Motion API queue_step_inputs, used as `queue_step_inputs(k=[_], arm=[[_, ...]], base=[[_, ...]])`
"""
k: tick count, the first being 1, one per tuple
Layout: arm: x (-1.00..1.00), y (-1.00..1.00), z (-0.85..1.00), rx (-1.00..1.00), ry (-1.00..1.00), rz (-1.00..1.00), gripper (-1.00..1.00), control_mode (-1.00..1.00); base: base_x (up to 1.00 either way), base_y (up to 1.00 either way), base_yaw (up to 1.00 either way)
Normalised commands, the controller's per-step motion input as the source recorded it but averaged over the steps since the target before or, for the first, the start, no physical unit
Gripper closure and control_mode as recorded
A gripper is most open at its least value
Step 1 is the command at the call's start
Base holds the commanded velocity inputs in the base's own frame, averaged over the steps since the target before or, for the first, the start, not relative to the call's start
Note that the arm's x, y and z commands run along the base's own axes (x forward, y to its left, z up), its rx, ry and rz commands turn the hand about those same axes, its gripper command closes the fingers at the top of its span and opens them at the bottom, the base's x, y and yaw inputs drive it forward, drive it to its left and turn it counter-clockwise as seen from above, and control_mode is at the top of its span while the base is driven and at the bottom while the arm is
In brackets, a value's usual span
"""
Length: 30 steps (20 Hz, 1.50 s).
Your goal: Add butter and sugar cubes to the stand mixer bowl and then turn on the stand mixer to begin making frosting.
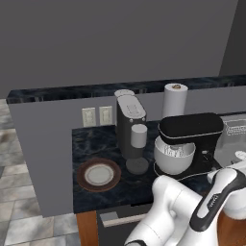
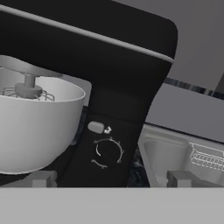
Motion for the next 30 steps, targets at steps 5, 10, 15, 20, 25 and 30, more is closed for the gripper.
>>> queue_step_inputs(k=[5, 10, 15, 20, 25, 30], arm=[[0.05, 0.0, 0.0, 0.02, 0.0, 0.0, -1.0, -1.0], [0.17, 0.0, 0.0, 0.0, 0.0, -0.01, -1.0, -1.0], [0.21, 0.0, -0.01, 0.0, 0.0, -0.02, -1.0, -1.0], [0.22, 0.0, -0.16, 0.0, 0.0, -0.01, -1.0, -1.0], [0.11, 0.12, -0.39, 0.0, 0.0, 0.0, -1.0, -1.0], [0.17, 0.11, -0.21, 0.0, 0.0, 0.0, -1.0, -1.0]], base=[[0.0, 0.0, 0.0], [0.0, 0.0, 0.0], [0.0, 0.0, 0.0], [0.0, 0.0, 0.0], [0.0, 0.0, 0.0], [0.0, 0.0, 0.0]])
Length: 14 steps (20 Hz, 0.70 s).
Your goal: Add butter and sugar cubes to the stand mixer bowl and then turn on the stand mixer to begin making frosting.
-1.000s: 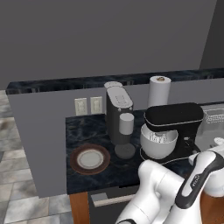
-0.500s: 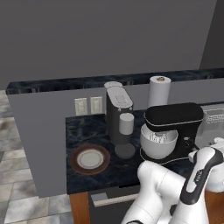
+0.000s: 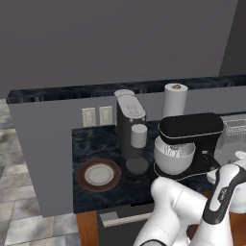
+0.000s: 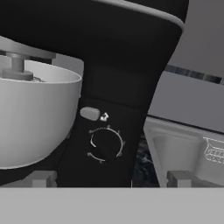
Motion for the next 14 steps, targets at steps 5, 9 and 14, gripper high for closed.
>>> queue_step_inputs(k=[5, 9, 14], arm=[[0.24, 0.1, -0.02, 0.0, 0.0, -0.01, -1.0, -1.0], [0.22, 0.14, -0.04, 0.0, 0.0, 0.0, -1.0, -1.0], [0.22, 0.13, -0.11, 0.0, 0.0, 0.0, -1.0, -1.0]], base=[[0.0, 0.0, 0.0], [0.0, 0.0, 0.0], [0.0, 0.0, 0.0]])
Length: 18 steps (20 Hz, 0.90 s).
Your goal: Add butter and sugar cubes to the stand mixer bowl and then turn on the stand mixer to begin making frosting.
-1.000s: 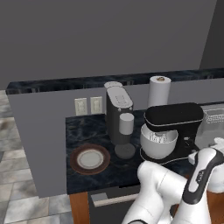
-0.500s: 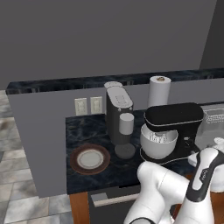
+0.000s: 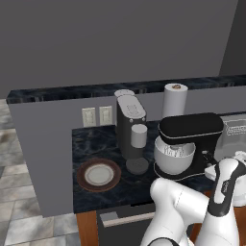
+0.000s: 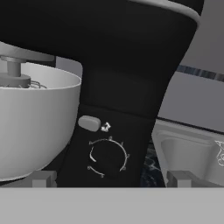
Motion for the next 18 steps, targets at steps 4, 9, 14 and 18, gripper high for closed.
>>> queue_step_inputs(k=[4, 9, 14, 18], arm=[[0.2, 0.13, -0.2, 0.0, 0.0, 0.0, -1.0, -1.0], [0.2, 0.14, -0.25, 0.0, 0.0, 0.0, -1.0, -1.0], [0.21, 0.15, -0.14, 0.0, 0.0, 0.0, -1.0, -1.0], [0.2, 0.19, -0.04, 0.0, 0.0, -0.03, -1.0, -1.0]], base=[[0.0, 0.0, 0.0], [0.0, 0.0, 0.0], [0.0, 0.0, 0.0], [0.0, 0.0, 0.0]])
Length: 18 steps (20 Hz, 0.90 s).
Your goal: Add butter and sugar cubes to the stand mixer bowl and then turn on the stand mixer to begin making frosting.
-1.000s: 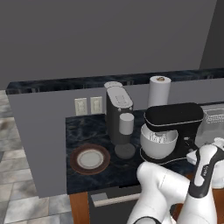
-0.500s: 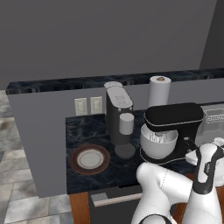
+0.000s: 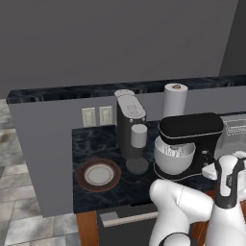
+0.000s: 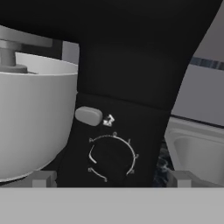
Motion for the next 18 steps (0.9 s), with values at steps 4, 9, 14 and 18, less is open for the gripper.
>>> queue_step_inputs(k=[4, 9, 14, 18], arm=[[0.21, 0.21, -0.06, 0.0, 0.0, -0.05, -1.0, -1.0], [0.2, 0.22, -0.12, 0.0, 0.0, -0.05, -1.0, -1.0], [0.17, 0.21, -0.25, 0.0, 0.0, -0.04, -1.0, -1.0], [0.14, 0.21, -0.22, 0.0, 0.0, -0.04, -1.0, -1.0]], base=[[0.0, 0.0, 0.0], [0.0, 0.0, 0.0], [0.0, 0.0, 0.0], [0.0, 0.0, 0.0]])
